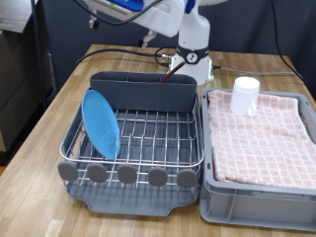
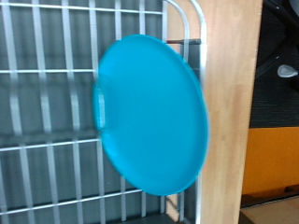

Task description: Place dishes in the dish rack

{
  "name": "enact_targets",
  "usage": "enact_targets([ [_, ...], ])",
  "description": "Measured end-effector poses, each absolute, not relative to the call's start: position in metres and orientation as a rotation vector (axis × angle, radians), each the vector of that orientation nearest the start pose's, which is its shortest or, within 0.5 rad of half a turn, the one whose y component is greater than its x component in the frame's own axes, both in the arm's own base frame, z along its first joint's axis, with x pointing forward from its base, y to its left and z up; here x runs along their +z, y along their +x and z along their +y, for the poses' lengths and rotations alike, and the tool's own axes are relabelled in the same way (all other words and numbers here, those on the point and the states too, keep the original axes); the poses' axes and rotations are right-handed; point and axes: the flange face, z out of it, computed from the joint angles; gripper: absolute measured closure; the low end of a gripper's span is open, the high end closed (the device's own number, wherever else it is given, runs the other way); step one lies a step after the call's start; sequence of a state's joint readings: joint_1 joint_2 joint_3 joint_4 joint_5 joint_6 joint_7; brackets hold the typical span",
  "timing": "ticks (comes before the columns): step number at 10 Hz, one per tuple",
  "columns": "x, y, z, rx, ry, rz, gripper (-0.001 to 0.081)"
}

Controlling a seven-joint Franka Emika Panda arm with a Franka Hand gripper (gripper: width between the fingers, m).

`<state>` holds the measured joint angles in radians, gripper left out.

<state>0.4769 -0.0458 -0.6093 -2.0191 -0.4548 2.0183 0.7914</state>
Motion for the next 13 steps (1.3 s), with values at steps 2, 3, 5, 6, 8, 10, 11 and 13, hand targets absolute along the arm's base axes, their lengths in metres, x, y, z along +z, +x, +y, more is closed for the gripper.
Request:
enact_targets([
  [2,0.482,0.543,-0.062,-0.228,-3.212,1.333,0.0003],
  [3,0.484,0.544,-0.043,-0.210,-3.191,1.371,0.0003],
  [5,0.488,0.542,-0.003,-0.167,-3.139,1.432,0.0003],
  [6,0.489,0.542,0.017,-0.157,-3.117,1.429,0.0003],
  [8,0.489,0.539,0.056,-0.172,-3.105,1.397,0.0003],
  [10,0.489,0.539,0.061,-0.184,-3.100,1.409,0.0003],
  [11,0.489,0.539,0.062,-0.169,-3.103,1.388,0.0003],
  [13,0.489,0.536,0.069,-0.119,-3.106,1.354,0.0003],
])
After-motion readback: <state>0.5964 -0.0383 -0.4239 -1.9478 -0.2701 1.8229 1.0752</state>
